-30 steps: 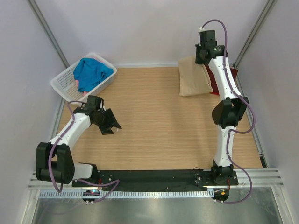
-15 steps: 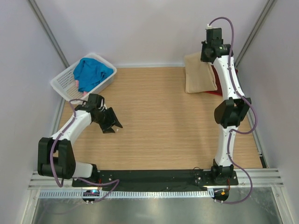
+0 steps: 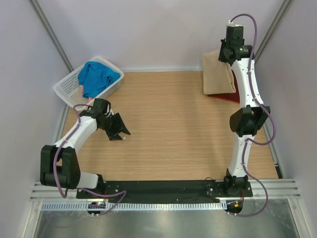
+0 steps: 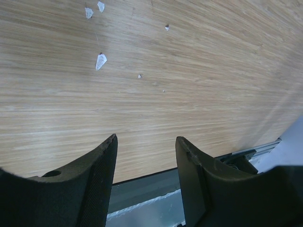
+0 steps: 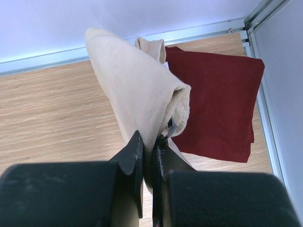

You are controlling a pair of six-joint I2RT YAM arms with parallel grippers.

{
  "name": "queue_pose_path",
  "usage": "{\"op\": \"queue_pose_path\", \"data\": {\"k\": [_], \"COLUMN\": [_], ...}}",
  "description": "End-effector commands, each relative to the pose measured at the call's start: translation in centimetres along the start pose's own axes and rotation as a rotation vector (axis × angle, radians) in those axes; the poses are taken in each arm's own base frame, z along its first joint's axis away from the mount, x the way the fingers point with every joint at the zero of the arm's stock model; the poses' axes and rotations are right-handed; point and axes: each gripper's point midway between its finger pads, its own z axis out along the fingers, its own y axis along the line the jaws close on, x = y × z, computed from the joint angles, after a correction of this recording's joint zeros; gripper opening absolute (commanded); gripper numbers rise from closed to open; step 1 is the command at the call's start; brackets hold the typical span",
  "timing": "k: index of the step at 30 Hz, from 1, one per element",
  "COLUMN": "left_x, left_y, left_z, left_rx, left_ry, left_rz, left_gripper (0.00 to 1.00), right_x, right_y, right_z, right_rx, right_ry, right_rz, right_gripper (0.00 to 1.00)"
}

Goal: Fold and stack the t-shirts
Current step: Neatly place the folded tshirt to the corner

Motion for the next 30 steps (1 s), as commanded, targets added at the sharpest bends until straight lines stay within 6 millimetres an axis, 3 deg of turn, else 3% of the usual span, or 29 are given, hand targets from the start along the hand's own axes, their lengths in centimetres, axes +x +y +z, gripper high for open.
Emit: {"op": "queue_pose_path", "data": {"k": [1, 9, 14, 15, 19, 30], "left_x": [-0.8, -0.9, -1.1, -1.1, -1.3, -1.6], "left_y": [-1.3, -1.4, -1.6, -1.6, -1.8, -1.8], "left_z": [-0.6, -0.6, -0.4, -0.4, -0.4, -0.2], "left_rx": [0.043, 0.044, 0.047, 0.046, 0.047, 0.025], "left_ry": [-0.005, 0.001, 0.008, 0.009, 0.010, 0.037], "left_rz": [0.029, 0.032, 0.030, 0.029, 0.029, 0.024], "left_gripper": [0.54, 0.53, 0.53, 0.54, 0.54, 0.53], "right_x": [-5.3, -5.0, -3.9, -3.8, -3.6, -1.7], "right_y": [-1.6, -3.4, -3.2, -4.5, -5.2, -8.8], "right_z": [-4.8, -4.4, -3.7, -3.5, -2.8, 2.2], "right_rx": [0.022, 0.046, 0.030, 0.052, 0.056, 0.089], "right_ry": [-0.163, -0.150, -0.121, -0.118, -0.114, -0.071], "right_rz": [0.052, 0.063, 0.062, 0.074, 0.083, 0.093], "right_gripper": [0.01, 0.01, 0.01, 0.01, 0.01, 0.01]}}
